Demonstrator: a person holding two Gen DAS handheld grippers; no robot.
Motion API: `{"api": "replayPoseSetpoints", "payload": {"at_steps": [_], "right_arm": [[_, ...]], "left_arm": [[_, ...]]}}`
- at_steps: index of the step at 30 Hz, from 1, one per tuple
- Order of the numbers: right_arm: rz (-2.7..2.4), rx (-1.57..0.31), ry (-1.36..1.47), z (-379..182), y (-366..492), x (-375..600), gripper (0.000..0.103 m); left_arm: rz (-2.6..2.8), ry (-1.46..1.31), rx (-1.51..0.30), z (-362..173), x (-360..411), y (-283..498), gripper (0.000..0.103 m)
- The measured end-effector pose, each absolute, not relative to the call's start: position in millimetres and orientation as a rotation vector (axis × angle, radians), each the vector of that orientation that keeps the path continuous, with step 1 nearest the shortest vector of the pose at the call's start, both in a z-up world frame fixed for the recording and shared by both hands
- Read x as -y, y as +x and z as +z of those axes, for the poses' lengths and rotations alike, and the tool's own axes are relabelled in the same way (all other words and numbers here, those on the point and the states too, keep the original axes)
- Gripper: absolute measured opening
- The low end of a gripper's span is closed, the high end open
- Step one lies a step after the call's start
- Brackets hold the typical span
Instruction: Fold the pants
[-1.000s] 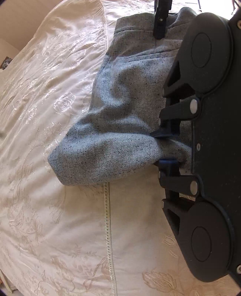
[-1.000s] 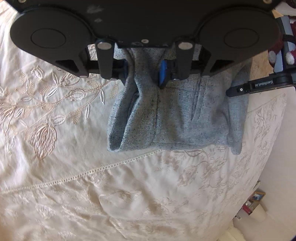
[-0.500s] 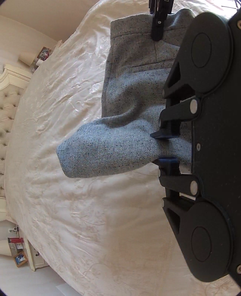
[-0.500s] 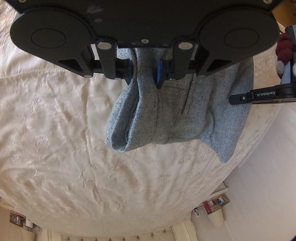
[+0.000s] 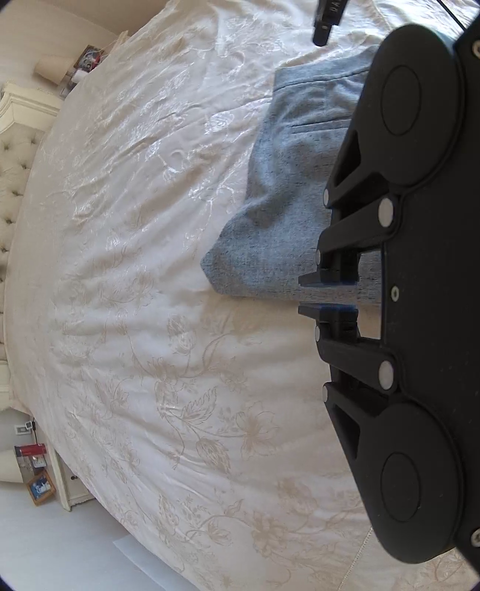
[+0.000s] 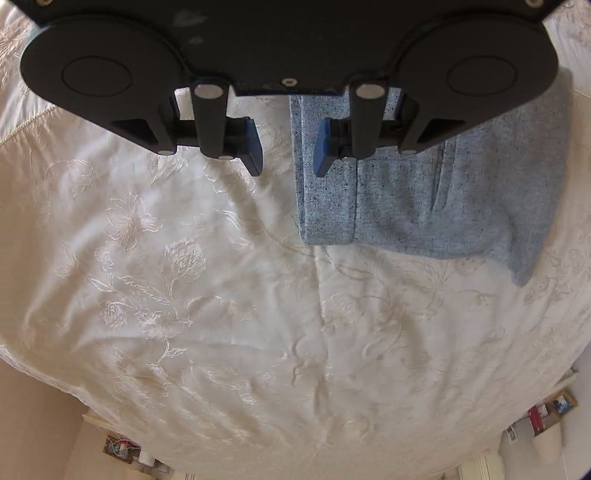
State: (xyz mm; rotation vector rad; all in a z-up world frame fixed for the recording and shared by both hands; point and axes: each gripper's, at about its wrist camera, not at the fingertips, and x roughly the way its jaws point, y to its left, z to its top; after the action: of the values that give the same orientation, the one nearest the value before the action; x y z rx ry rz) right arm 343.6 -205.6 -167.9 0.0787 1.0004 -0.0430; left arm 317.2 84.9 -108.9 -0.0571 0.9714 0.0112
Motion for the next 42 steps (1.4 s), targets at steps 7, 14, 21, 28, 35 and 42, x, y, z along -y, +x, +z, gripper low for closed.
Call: {"api": "replayPoseSetpoints", "payload": {"at_steps": [7,14,21,28,35,42], "right_arm": [[0.178,-0.952,0.073,-165.8,325.1,164.2,0.032],[0.122,-1.129,-0.007,-228.9,309.6,151.7,0.032],[0.125,-1.092,0.076,-185.8,297.0,162.8,0.034],[0.164,-0.931,0.12,-114.4,262.0,163.3,0.038],[0.144,-0.933,0.118,-67.3,235.6,156.6,0.039],[0.098,-0.92,0.085,-46.2,206.9,155.8,0.04]], "left_arm": [[-0.096,-0.013,-1.007,-134.4,-30.0,287.2,0.025],[-0.021,-0.072,-1.293,-211.1,-28.0,286.7,0.024],[-0.011,-0.081,-1.213,-164.6,-32.9,270.4,0.024],[0.018,-0.109,-1.13,-107.4,-35.6,242.8,0.024],[0.041,-0.101,-1.067,-66.6,-26.0,218.7,0.033],[0.043,-0.083,-1.037,-44.2,-16.2,199.5,0.042]]}}
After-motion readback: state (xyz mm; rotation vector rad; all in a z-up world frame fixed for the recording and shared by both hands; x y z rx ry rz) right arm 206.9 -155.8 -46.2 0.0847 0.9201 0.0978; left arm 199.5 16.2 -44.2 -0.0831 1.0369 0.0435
